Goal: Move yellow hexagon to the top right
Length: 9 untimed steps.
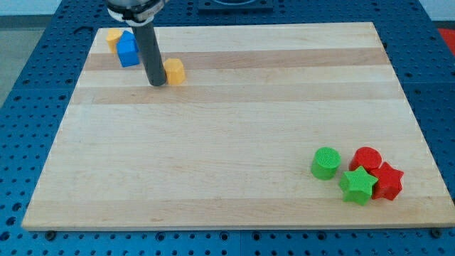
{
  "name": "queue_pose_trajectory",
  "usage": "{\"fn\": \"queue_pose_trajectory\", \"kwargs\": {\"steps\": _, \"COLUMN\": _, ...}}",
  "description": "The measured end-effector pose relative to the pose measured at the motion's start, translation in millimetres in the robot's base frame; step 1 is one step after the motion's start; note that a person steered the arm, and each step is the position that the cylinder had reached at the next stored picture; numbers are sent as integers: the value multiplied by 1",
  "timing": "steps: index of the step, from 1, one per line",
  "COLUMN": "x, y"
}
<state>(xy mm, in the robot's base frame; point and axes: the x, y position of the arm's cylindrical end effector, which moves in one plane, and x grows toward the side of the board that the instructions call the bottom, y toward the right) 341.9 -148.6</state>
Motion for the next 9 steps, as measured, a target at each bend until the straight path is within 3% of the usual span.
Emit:
{"fn": "queue_pose_trajectory", "kwargs": {"steps": 2, "x": -15, "y": 51}}
{"fn": "queue_pose_trajectory", "kwargs": {"steps": 4, "x": -60, "y": 66}}
{"fn": "queue_pose_trajectory", "kwargs": {"steps": 5, "x": -61, "y": 131}}
{"fn": "queue_pose_trajectory", "kwargs": {"steps": 6, "x": -60, "y": 151}}
{"fn": "queue_pose_trajectory", "kwargs": {"steps": 9, "x": -40, "y": 145}}
